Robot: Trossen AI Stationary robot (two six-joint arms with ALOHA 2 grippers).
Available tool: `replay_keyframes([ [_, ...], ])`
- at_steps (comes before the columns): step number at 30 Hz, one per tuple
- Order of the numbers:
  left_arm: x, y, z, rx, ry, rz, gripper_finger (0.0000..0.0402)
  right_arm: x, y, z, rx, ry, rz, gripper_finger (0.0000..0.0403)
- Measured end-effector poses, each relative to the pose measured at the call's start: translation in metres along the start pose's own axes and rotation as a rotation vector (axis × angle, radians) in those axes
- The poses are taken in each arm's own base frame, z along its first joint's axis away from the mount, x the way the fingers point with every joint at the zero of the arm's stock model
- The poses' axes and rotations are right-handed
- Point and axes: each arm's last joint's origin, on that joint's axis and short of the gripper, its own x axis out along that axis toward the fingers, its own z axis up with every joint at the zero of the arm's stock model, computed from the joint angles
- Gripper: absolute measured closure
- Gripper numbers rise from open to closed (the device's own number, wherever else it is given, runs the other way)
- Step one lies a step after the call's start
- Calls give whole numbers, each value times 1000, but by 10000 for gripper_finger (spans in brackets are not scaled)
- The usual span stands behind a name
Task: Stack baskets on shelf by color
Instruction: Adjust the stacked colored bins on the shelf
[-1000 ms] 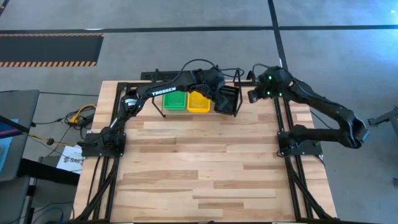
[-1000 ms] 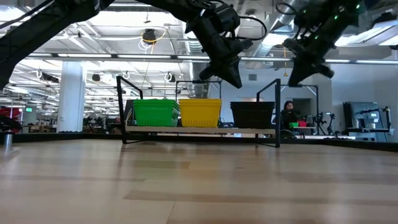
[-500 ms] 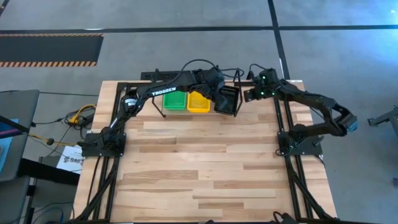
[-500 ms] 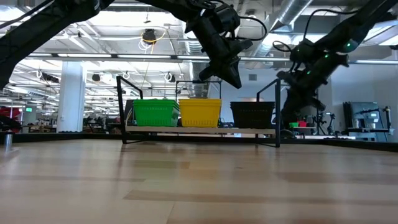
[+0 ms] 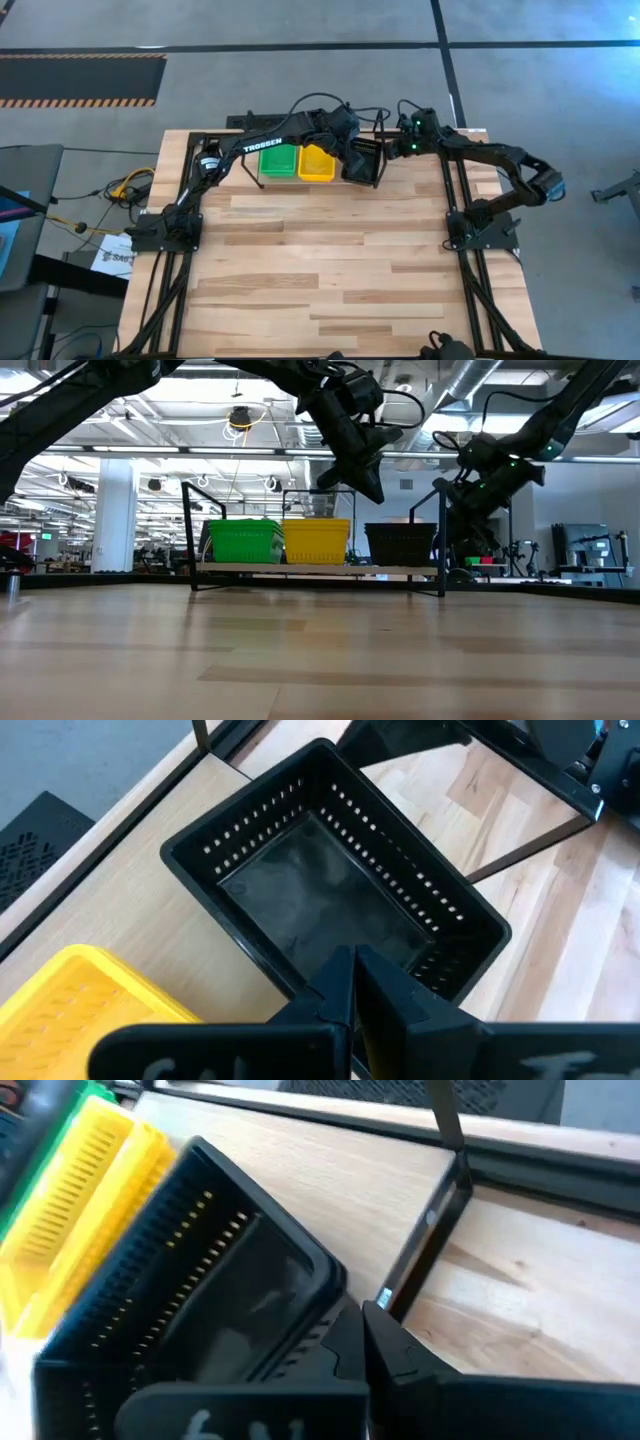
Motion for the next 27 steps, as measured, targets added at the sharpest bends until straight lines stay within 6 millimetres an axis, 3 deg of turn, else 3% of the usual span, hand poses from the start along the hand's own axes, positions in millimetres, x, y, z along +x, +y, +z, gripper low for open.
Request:
replay_keyframes([
  [6,0,0,0,1,4,0,401,-11,9,10,-32,-100,38,403],
  [14,8,2,-5,-10,20,12,401,-41,18,16,-26,-175,47,403],
  [21,29,11,-8,-28,43,38,401,-80,40,14,-77,-258,96,403],
  [27,24,14,-1,33,-25,183,401,-120,61,5,-139,-360,165,403],
])
